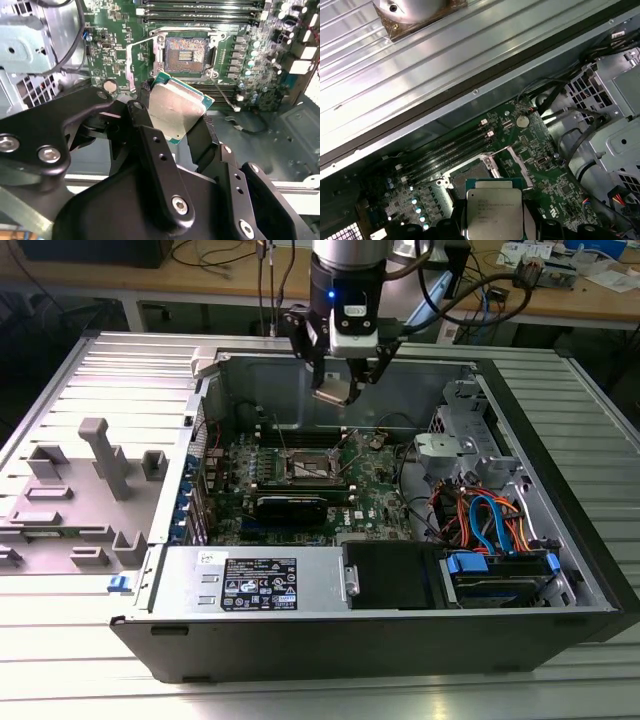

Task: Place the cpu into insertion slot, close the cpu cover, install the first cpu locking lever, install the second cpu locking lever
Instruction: 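Place the cpu into insertion slot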

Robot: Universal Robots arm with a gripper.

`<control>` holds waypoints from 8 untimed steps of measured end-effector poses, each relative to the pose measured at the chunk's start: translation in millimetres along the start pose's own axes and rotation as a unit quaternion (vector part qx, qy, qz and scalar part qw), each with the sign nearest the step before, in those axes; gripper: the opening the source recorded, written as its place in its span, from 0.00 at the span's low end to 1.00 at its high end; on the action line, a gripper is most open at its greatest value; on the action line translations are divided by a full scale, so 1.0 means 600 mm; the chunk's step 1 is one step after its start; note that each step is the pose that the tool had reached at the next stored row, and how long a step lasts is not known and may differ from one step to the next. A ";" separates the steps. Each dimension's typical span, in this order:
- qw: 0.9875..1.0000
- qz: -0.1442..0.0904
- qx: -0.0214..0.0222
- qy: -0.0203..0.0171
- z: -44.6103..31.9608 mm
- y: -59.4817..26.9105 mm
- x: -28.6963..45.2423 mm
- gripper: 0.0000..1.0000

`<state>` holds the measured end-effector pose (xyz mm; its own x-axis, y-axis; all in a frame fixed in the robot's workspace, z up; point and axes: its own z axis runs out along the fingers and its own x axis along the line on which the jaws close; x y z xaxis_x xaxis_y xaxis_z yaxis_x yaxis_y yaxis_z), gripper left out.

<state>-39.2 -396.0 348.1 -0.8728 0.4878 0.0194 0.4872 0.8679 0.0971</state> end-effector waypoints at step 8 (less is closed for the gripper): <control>1.000 0.026 -0.001 -0.003 0.002 -0.004 0.007 0.54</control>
<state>-44.2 -396.1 346.6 -0.8456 0.5335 0.0194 0.5326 0.8408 0.0971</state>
